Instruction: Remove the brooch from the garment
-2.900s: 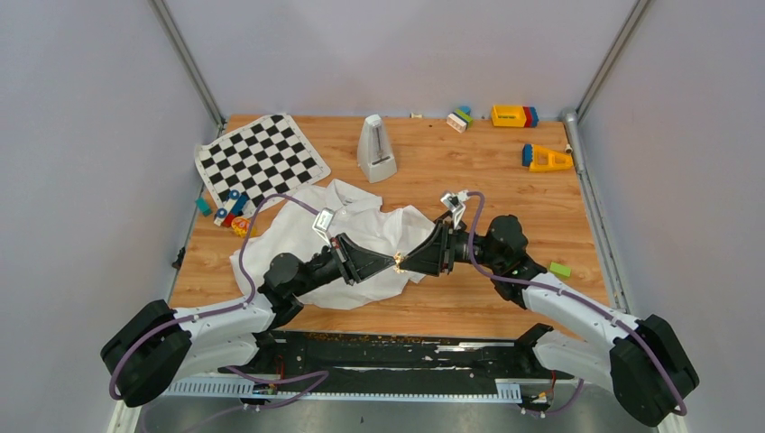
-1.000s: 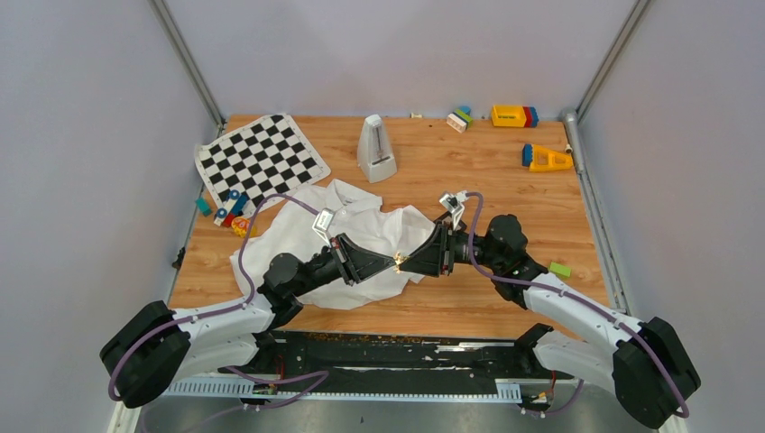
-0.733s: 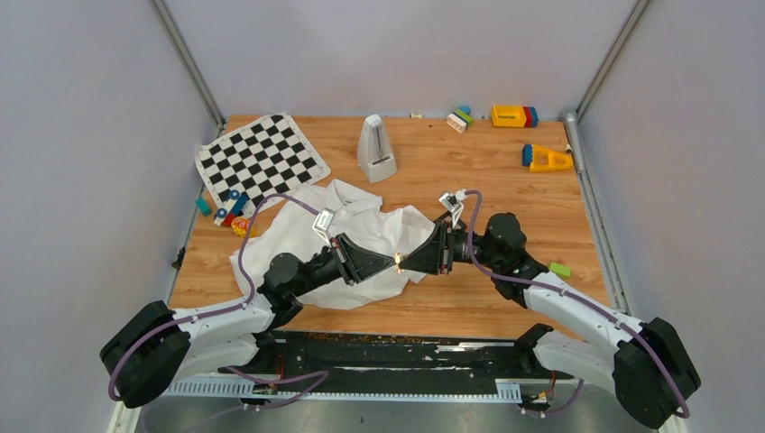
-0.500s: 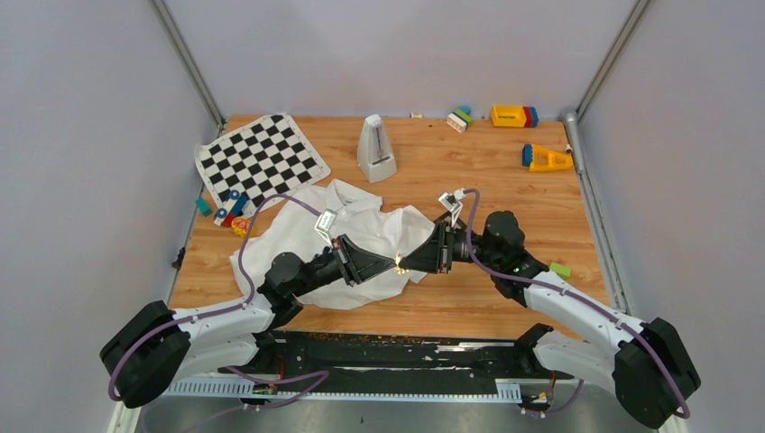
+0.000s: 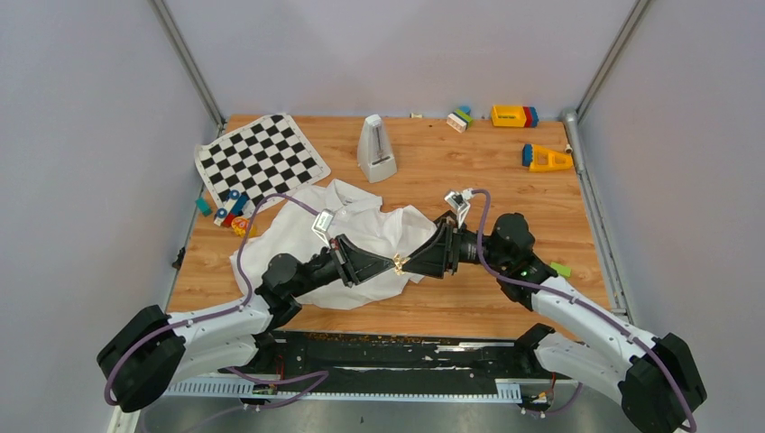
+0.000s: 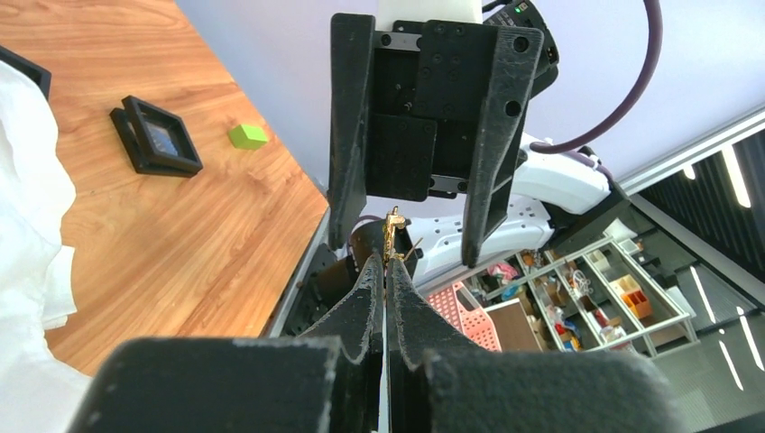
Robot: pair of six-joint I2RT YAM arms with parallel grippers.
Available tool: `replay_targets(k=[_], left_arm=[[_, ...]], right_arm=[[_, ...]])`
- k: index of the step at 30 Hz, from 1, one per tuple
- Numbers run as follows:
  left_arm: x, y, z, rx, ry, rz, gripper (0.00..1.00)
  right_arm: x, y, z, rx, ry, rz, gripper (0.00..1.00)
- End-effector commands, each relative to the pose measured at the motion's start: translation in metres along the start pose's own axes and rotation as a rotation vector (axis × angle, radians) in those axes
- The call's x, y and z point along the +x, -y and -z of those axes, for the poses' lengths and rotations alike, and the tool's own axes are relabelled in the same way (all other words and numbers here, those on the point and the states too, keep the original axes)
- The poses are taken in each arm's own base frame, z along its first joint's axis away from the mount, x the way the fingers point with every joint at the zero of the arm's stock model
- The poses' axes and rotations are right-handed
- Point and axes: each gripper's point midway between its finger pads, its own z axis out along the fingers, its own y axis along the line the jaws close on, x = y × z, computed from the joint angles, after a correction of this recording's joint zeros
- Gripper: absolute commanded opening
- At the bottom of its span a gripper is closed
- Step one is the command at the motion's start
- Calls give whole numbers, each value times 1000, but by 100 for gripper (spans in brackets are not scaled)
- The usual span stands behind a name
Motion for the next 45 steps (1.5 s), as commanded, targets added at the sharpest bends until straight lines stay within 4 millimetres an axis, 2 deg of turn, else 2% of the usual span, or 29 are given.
replay_targets(k=[1, 8, 18, 26, 30, 33, 35, 38, 45], left_arm=[[-12, 26, -1, 96, 40, -63, 0], [-13, 32, 0, 114, 38, -69, 0], [-11, 32, -2, 117, 22, -71, 0], [-10, 32, -3, 119, 15, -74, 0], [-10, 32, -2, 119, 16, -75, 0], [-10, 32, -2, 119, 16, -74, 0], [-10, 32, -2, 118, 15, -72, 0], [-10, 31, -2, 117, 15, -71, 0], [-9, 30, -2, 114, 13, -70, 0]], right_arm=[[-7, -26, 5, -90, 25, 63, 59], [-12, -23, -2, -80, -6, 23, 47], [-15, -23, -6, -68, -15, 3, 45], [-16, -19, -11, -49, -43, -35, 32], [-14, -18, -11, -46, -45, -33, 34], [-13, -21, -9, -60, -40, -18, 49], [-14, -24, -7, -67, -34, -7, 53], [-14, -27, -6, -73, -33, 1, 51], [-10, -22, -8, -52, -42, -4, 39]])
